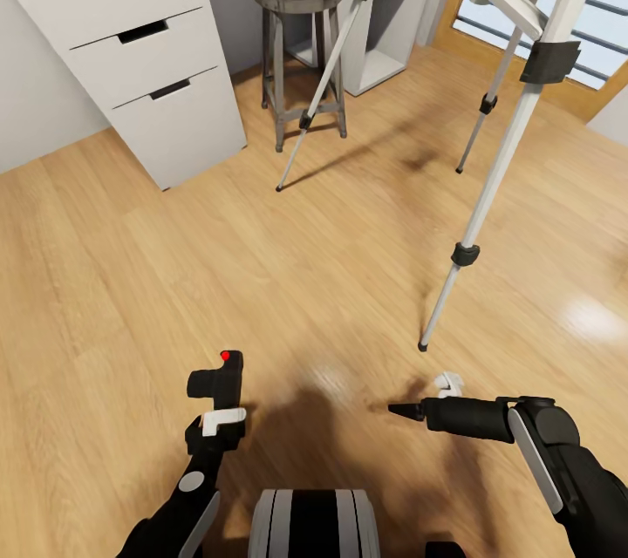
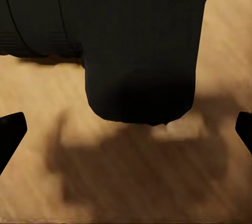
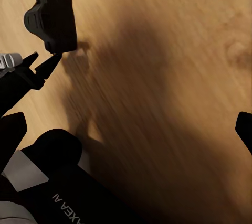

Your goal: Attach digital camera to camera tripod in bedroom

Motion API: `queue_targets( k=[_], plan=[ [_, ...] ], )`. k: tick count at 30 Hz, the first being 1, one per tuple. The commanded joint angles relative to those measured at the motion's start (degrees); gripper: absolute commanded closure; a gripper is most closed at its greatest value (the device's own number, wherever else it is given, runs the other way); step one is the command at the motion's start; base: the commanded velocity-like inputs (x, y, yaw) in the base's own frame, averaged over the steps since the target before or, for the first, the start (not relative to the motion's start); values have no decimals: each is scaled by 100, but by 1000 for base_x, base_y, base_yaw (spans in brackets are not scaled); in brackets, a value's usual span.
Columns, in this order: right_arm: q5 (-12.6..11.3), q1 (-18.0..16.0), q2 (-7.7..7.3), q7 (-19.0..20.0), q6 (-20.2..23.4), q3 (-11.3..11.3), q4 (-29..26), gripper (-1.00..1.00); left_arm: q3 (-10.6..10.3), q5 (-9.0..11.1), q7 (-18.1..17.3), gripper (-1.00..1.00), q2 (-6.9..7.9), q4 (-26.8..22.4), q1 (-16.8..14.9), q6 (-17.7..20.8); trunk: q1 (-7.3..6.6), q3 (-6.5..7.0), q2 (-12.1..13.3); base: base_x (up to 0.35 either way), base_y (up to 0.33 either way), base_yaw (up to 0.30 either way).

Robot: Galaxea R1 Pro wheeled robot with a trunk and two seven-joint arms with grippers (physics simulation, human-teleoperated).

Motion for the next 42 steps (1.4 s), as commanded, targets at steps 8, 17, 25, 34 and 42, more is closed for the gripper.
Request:
queue_targets(
  k=[8,17,25,34,42],
  plan=[
    [-8,-2,3,11,30,-5,-1,-100,-41,48,25,-100,-3,403,-4,-123,-1,-3,-1,0,0,0],
    [-8,-2,3,11,30,-2,-1,-100,-52,31,1,-100,-8,803,-4,-767,-1,-3,-1,0,0,0],
    [-8,-2,4,11,30,-2,-1,-100,-53,22,-21,-100,-8,864,-4,-910,-1,-3,-1,0,0,0],
    [-8,-2,4,11,30,-4,-1,-100,-53,18,-2,-100,-8,860,-4,-944,-1,-3,-1,0,0,0],
    [-8,-2,-3,11,30,3,-1,-100,-53,18,27,-100,-9,851,-4,-944,-1,-3,-1,0,0,0]
  ],
)
